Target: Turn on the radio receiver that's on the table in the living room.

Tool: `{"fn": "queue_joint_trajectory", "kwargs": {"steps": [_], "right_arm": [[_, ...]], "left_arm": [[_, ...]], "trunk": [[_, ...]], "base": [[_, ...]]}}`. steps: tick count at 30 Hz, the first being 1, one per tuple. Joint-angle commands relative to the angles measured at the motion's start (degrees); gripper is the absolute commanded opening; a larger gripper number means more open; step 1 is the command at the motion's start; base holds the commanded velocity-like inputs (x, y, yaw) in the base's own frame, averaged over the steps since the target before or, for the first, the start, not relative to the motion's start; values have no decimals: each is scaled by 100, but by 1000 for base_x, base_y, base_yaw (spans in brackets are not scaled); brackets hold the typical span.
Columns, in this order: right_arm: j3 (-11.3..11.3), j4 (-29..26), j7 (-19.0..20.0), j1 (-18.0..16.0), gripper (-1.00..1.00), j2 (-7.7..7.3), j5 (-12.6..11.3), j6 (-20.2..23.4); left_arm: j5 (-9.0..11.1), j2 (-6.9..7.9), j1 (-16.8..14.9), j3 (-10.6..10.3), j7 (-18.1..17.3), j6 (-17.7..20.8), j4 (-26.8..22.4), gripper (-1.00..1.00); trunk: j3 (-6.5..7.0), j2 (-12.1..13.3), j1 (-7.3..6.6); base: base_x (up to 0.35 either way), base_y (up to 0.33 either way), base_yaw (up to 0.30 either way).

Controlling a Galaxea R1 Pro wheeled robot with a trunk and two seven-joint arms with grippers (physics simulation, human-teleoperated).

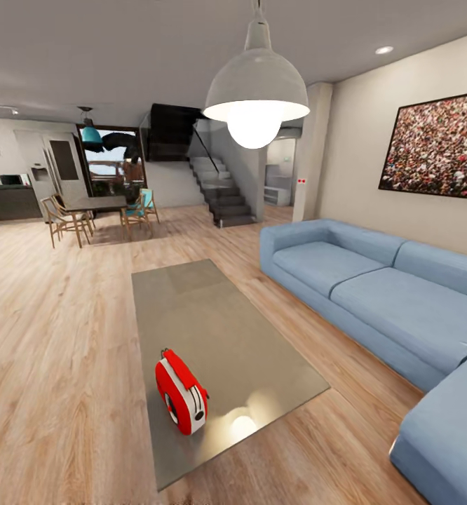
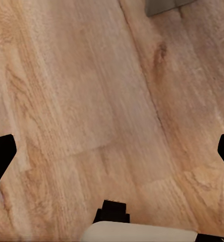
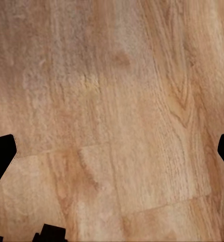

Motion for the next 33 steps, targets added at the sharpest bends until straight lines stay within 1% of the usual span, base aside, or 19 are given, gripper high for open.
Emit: {"fn": "queue_joint_trajectory", "kwargs": {"steps": [1,13,27,33], "right_arm": [[0,0,0,-1,100,0,0,0],[0,0,0,2,100,0,0,0],[0,8,0,1,100,0,0,0],[0,9,0,3,100,0,0,0]], "left_arm": [[0,0,0,0,0,0,0,100],[1,4,0,0,0,-2,0,100],[15,25,0,12,8,2,0,100],[27,30,0,17,1,2,0,100]], "trunk": [[0,0,0],[0,0,0],[0,0,0],[0,0,0]], "base": [[0,0,298],[15,-16,298],[228,-206,298],[58,-46,298]]}}
